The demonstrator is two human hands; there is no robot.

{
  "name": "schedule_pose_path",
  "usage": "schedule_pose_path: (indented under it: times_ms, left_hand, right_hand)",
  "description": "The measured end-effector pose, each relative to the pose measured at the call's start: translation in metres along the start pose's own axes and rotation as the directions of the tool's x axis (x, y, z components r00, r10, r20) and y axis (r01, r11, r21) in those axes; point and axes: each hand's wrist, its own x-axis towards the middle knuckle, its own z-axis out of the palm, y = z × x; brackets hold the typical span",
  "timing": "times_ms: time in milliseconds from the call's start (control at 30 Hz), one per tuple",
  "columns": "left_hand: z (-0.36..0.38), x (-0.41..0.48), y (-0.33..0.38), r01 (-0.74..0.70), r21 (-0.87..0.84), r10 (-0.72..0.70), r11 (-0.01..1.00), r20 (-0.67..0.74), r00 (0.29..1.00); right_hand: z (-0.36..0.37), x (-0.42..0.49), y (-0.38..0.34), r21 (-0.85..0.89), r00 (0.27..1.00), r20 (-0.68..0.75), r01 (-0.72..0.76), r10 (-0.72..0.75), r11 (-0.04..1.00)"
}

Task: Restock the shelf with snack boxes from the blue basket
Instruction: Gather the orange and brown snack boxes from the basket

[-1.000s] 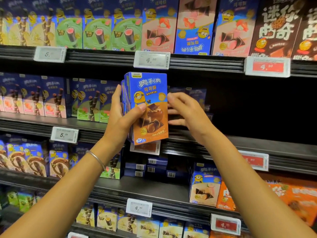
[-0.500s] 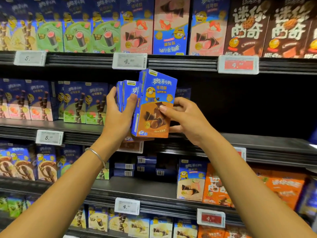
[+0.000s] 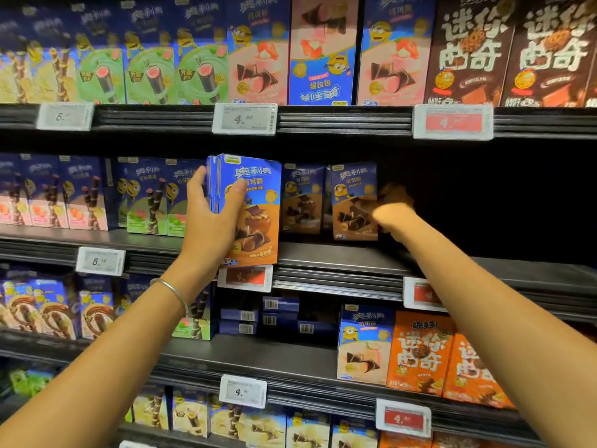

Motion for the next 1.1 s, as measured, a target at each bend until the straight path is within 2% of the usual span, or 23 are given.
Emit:
schedule_pose_path:
  times_ms: [167,300,500,833,900,967,1000,1067,1100]
  left_hand:
    - [0.002,0.002,0.001,0.008,0.002,-0.008,1.0,0.023,1.0]
    - [0.005,0.004,0.001,0.036,-0.007,-0.036,0.999,0.029,0.999]
    - [0.006,0.006,0.001,0.065,-0.026,-0.064,0.998,0.038,0.997]
    - [0.002,0.004,0.007,0.107,-0.057,-0.104,0.993,0.047,0.993]
    - [-0.001,0.004,0.007,0.107,-0.068,-0.104,0.992,0.036,0.994]
    - [-0.004,0.005,0.007,0.106,-0.094,-0.105,0.99,0.012,0.994]
    - [-0.004,0.005,0.007,0.108,-0.105,-0.109,0.989,0.001,0.994]
    - [-0.003,0.004,0.008,0.123,-0.122,-0.124,0.985,0.001,0.992]
    - [-0.001,0.003,0.009,0.129,-0.125,-0.129,0.984,0.011,0.992]
  right_hand:
    - [0.021,0.023,0.006,0.033,0.996,0.054,-0.076,0.074,0.997]
    - [0.03,0.032,0.01,0.044,0.997,0.017,-0.075,0.075,0.996]
    - [0.034,0.036,0.006,-0.068,0.999,0.001,-0.043,0.043,0.997]
    - [0.036,0.037,0.006,0.061,0.998,0.02,-0.066,0.065,0.996]
    - [0.028,0.027,-0.001,-0.008,0.994,-0.048,-0.102,0.102,0.995]
    - [0.02,0.003,-0.015,-0.06,0.987,-0.162,-0.028,0.018,0.998]
    - [0.019,-0.011,-0.025,-0.034,0.987,-0.15,0.046,-0.051,0.998]
    - [0.021,-0.046,-0.046,0.169,0.983,0.003,0.179,-0.182,0.969]
    - [0.021,-0.065,-0.06,0.306,0.965,0.109,0.196,-0.239,0.932]
